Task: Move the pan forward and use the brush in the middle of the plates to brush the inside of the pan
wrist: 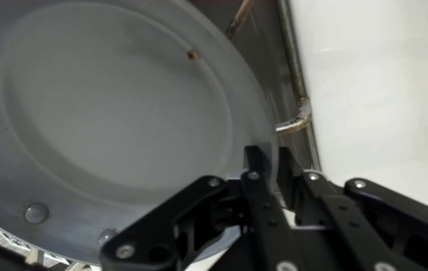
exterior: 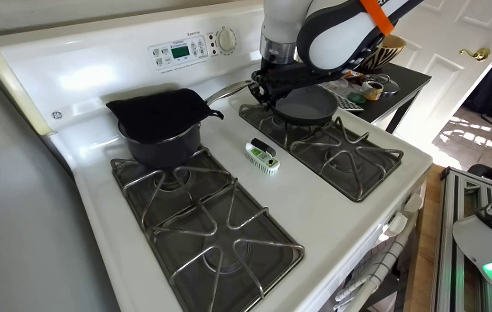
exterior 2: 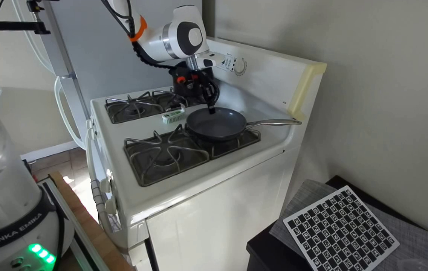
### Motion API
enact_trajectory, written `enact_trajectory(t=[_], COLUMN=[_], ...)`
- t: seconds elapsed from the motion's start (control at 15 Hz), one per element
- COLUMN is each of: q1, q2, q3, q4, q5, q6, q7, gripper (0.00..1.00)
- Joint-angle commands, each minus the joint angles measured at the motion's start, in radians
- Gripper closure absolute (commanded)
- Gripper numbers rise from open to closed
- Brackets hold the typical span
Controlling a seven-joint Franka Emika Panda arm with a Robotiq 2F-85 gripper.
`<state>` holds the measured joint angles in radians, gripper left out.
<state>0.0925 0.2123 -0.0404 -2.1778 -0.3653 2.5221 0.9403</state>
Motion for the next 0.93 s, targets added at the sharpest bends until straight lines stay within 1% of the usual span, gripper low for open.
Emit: enact_trajectory(t=[0.0, 0.07, 0.2, 0.4, 0.47, 0.73, 0.8, 0.87], q1=[0.025, 0.028, 0.037, 0.057, 0.065, 0.085, 0.083, 0.075], q2=[0.034, 0.031, 0.015, -0.041, -0.059, -0.137, -0.164, -0.190], q3=[-0.016, -0.016, -0.014, -0.009, -0.009, 0.006, 0.021, 0.043], q4=[0.005, 0.001, -0.012, -0.045, -0.056, -0.096, -0.113, -0.135], q5=[-0.019, -0.015, -0.009, -0.018, -0.028, -0.067, -0.041, -0.002], q6=[0.050, 0.050, 0.055, 0.041, 0.038, 0.010, -0.015, -0.022], q7=[0.042, 0.041, 0.042, 0.056, 0.072, 0.144, 0.138, 0.085], gripper=[0.59, 0.49, 0.35, 0.08, 0.01, 0.00, 0.00, 0.00])
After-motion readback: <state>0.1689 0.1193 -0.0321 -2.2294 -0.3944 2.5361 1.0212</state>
